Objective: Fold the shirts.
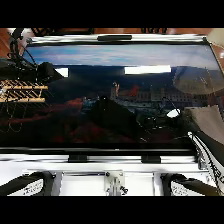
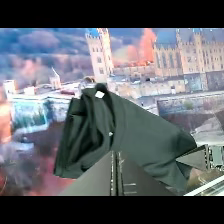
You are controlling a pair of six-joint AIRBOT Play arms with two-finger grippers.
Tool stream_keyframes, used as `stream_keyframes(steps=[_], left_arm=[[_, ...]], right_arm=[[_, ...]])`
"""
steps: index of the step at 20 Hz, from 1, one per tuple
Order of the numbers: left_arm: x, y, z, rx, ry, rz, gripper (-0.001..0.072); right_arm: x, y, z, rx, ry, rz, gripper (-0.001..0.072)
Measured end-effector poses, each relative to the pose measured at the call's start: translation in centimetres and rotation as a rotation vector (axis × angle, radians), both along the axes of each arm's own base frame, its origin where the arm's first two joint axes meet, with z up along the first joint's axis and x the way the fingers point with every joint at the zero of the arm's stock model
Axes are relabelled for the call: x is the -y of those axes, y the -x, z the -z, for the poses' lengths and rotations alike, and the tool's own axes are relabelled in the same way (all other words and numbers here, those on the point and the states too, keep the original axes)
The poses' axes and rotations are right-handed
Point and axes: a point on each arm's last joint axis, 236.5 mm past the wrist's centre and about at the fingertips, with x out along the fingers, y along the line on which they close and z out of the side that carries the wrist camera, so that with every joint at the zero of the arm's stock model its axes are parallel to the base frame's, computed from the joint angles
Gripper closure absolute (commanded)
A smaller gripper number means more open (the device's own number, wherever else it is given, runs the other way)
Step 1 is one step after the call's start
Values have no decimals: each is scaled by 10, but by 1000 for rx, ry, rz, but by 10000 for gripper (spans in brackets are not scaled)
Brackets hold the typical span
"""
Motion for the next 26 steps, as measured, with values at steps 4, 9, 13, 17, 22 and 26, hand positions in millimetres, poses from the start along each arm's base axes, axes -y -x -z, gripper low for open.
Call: stream_keyframes(steps=[4,9,13,17,22,26], left_arm=[[0,0,0,-3,2,-3,678],[0,0,0,-3,2,-3,678],[0,1,1,-7,1,0,678],[1,6,4,-21,-10,22,678],[1,10,5,-25,-20,40,678],[1,10,6,-22,-26,51,678]], right_arm=[[16,-51,-54,196,-32,-12,651],[110,-134,-152,432,57,151,651],[208,-161,-210,542,187,330,651],[288,-153,-234,556,331,450,651],[346,-112,-225,426,467,490,651],[372,-69,-222,314,548,497,651]])
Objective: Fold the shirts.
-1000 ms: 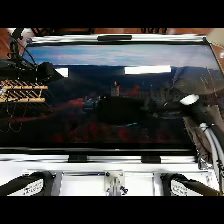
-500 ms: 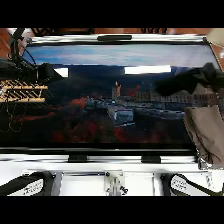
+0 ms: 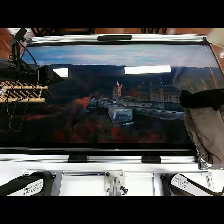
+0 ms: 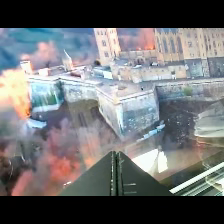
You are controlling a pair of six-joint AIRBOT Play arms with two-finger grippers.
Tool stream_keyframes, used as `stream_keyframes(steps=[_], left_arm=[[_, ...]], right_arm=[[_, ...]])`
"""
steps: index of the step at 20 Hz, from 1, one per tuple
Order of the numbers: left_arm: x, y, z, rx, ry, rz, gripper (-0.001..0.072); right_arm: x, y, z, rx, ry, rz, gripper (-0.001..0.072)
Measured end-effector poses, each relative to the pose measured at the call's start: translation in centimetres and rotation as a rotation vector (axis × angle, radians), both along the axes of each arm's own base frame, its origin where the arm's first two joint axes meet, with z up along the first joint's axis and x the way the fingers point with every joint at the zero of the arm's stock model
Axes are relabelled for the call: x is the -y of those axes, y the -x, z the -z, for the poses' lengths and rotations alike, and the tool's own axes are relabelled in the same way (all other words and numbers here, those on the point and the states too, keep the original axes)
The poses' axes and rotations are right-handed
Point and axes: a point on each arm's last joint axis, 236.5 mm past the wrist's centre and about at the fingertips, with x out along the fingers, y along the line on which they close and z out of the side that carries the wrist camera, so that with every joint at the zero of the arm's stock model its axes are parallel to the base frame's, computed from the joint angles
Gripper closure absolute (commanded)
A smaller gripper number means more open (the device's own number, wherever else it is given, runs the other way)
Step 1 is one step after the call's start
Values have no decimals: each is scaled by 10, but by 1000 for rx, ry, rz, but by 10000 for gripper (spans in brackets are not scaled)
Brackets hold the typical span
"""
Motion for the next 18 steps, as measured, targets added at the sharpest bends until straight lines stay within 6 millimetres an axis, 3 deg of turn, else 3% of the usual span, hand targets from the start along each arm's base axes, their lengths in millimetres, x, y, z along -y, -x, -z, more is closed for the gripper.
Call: stream_keyframes(steps=[4,7,12,18], left_arm=[[0,0,0,2,-2,5,678],[0,0,0,7,-7,11,678],[0,0,0,13,-11,19,678],[0,0,0,16,-14,23,678]], right_arm=[[28,48,-9,-98,103,73,651],[43,92,-5,-234,149,112,650],[42,147,9,-449,138,117,651],[26,193,45,-658,56,115,650]])
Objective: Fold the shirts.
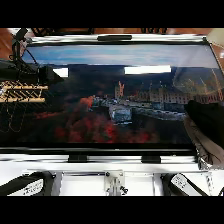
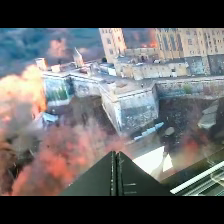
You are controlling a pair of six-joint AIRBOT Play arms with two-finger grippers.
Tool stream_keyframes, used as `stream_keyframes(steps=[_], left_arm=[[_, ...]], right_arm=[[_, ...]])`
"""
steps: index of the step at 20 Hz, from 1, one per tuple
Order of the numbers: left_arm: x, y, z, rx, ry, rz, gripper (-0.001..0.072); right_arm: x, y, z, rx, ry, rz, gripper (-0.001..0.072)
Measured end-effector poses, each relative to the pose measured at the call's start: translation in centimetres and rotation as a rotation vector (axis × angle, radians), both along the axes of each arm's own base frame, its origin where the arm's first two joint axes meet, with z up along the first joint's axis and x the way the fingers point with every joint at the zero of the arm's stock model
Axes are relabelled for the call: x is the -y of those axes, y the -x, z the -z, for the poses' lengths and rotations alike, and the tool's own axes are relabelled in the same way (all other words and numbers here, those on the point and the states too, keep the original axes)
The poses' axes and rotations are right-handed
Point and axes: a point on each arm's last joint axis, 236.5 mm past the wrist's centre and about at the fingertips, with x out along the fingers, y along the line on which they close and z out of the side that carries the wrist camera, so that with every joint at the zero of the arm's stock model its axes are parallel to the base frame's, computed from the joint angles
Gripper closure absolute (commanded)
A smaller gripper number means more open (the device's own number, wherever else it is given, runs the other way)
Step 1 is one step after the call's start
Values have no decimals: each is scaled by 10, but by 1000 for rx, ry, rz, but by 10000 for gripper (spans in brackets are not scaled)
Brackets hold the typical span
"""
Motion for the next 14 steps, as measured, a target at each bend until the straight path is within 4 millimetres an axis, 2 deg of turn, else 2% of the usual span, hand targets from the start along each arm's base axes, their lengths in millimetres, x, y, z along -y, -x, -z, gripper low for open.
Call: stream_keyframes(steps=[4,7,8,9,10,14], left_arm=[[3,1,0,1,0,7,677],[7,3,0,1,0,18,678],[8,3,0,0,0,22,678],[9,4,0,1,0,24,678],[10,4,0,1,0,25,678],[11,4,0,1,0,29,678]], right_arm=[[-4,29,22,-121,-12,19,649],[-3,39,35,-161,-6,25,638],[-2,40,39,-165,1,30,531],[0,40,42,-166,10,37,315],[1,41,43,-169,18,40,209],[8,45,46,-184,49,54,208]])
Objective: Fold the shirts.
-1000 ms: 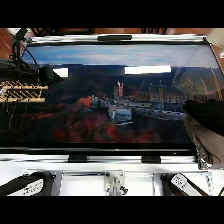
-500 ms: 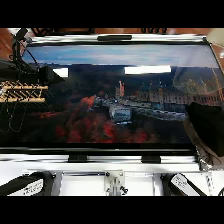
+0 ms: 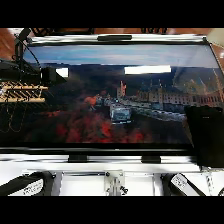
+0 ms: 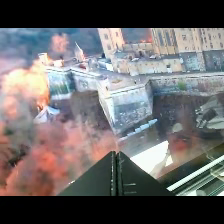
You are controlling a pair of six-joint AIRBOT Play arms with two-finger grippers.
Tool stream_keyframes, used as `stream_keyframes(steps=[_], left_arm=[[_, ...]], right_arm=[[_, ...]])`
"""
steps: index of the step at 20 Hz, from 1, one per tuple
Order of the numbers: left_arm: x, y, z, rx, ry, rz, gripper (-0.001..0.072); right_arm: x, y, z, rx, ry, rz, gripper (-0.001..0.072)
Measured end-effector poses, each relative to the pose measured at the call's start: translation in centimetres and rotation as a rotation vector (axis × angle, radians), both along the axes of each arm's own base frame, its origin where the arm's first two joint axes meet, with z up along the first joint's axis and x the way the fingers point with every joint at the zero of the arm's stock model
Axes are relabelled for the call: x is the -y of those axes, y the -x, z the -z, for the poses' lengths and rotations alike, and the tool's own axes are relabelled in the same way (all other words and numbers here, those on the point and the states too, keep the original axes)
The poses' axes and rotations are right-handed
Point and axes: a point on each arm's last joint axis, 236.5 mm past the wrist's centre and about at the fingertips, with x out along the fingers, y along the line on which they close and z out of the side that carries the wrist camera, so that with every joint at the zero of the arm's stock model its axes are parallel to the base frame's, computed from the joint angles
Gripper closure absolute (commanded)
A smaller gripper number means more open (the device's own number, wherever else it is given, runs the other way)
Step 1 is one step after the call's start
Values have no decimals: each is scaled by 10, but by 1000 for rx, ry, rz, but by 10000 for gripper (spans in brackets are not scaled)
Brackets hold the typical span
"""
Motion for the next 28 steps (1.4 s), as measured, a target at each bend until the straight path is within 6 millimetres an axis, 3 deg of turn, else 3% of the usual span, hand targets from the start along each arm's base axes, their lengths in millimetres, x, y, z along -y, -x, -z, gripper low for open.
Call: stream_keyframes(steps=[3,5,7,8,10,11,12,13,14,17,20,24,28], left_arm=[[0,0,0,-1,-1,0,679],[-1,-1,2,4,-12,5,680],[-9,-2,10,10,-79,5,681],[-18,-1,20,5,-156,5,680],[-45,4,43,-25,-365,-5,675],[-60,7,54,-46,-483,-10,543],[-71,8,60,-59,-568,-13,217],[-77,9,67,-79,-631,-13,-13],[-79,10,73,-101,-664,-21,-13],[-81,17,95,-192,-711,-35,-12],[-74,28,111,-258,-701,-22,-12],[-62,37,133,-309,-661,-1,-12],[-56,36,142,-306,-638,6,-12]], right_arm=[[13,9,-13,-42,58,2,209],[29,-8,-33,21,137,-26,209],[38,-54,-61,182,214,-108,209],[33,-91,-79,297,242,-183,209],[-2,-166,-112,515,262,-361,209],[-30,-197,-123,591,252,-452,209],[-65,-226,-128,648,226,-542,208],[-103,-247,-125,669,181,-620,207],[-138,-261,-115,662,127,-684,207],[-228,-269,-64,529,-75,-817,207],[-288,-257,-30,402,-197,-913,207],[-330,-244,-13,326,-250,-1001,206],[-348,-236,-9,302,-276,-1034,207]])
